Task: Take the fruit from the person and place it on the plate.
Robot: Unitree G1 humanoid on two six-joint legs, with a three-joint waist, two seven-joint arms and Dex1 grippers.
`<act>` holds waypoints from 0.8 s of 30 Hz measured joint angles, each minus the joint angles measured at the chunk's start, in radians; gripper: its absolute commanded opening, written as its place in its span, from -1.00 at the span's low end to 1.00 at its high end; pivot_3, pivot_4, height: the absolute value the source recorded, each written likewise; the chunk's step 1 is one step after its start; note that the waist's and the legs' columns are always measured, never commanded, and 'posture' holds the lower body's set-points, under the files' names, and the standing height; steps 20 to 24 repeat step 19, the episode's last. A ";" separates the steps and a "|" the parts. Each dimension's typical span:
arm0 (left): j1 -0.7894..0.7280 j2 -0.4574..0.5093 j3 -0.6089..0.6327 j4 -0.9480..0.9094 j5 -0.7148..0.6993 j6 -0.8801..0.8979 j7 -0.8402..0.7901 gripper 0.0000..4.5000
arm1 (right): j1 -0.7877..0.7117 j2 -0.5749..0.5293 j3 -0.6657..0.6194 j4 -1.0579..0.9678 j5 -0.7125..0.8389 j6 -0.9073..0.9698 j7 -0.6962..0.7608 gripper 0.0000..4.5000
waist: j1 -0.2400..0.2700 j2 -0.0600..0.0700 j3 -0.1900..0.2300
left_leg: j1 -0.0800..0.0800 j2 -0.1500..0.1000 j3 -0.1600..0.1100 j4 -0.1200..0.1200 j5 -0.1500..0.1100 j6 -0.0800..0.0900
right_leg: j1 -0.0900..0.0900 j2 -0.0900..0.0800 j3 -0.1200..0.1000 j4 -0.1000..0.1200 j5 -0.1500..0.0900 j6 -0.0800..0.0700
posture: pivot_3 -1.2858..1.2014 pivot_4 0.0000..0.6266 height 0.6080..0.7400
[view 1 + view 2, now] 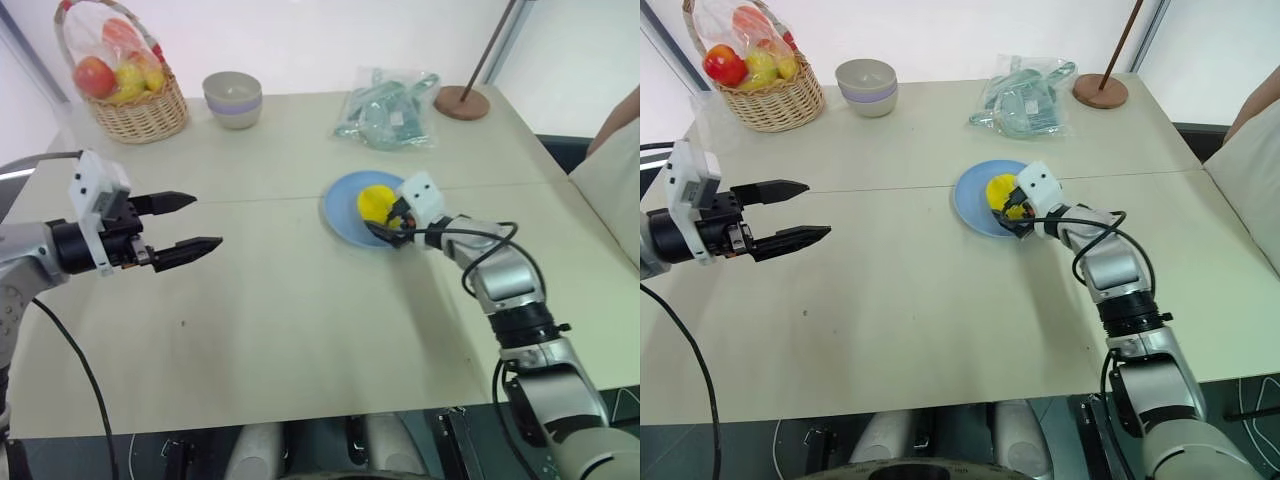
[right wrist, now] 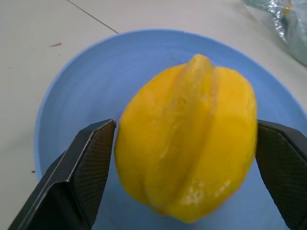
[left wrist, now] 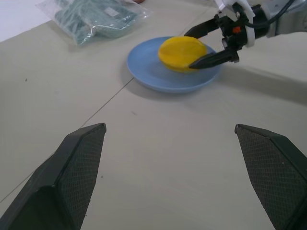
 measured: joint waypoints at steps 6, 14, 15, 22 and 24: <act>-0.005 0.014 -0.002 0.036 0.007 -0.005 -0.028 1.00 | 0.014 -0.205 -0.115 -0.239 0.094 0.149 0.130 0.98 | 0.001 0.000 0.000 | 0.000 0.000 0.000 0.000 0.000 0.000 | 0.000 0.000 0.000 0.000 0.000 0.000 | 0.03 -0.52 1.00; -0.016 0.027 -0.006 0.067 0.017 -0.020 -0.070 1.00 | 0.163 -0.370 -0.242 -0.544 0.305 0.324 0.302 0.98 | -0.003 0.000 0.000 | 0.001 0.001 0.000 0.000 0.000 0.001 | 0.001 0.001 0.000 0.000 0.000 0.000 | 0.03 -0.52 1.00; -0.016 0.027 -0.007 0.068 0.017 -0.020 -0.076 1.00 | 0.188 -0.374 -0.239 -0.573 0.319 0.328 0.316 0.98 | -0.002 0.000 0.000 | 0.000 0.001 0.000 0.000 0.000 0.001 | 0.001 0.001 0.000 0.000 0.000 0.000 | 0.03 -0.52 1.00; -0.022 0.041 -0.011 0.076 0.023 -0.022 -0.096 1.00 | 0.215 -0.378 -0.225 -0.612 0.336 0.329 0.316 0.98 | 0.000 -0.001 0.000 | 0.000 0.000 0.000 0.001 0.000 0.001 | 0.001 0.001 0.000 0.000 0.000 0.000 | 0.03 -0.52 1.00; -0.022 0.041 -0.011 0.076 0.023 -0.022 -0.096 1.00 | 0.215 -0.378 -0.225 -0.612 0.336 0.329 0.316 0.98 | 0.000 -0.001 0.000 | 0.000 0.000 0.000 0.001 0.000 0.001 | 0.001 0.001 0.000 0.000 0.000 0.000 | 0.03 -0.52 1.00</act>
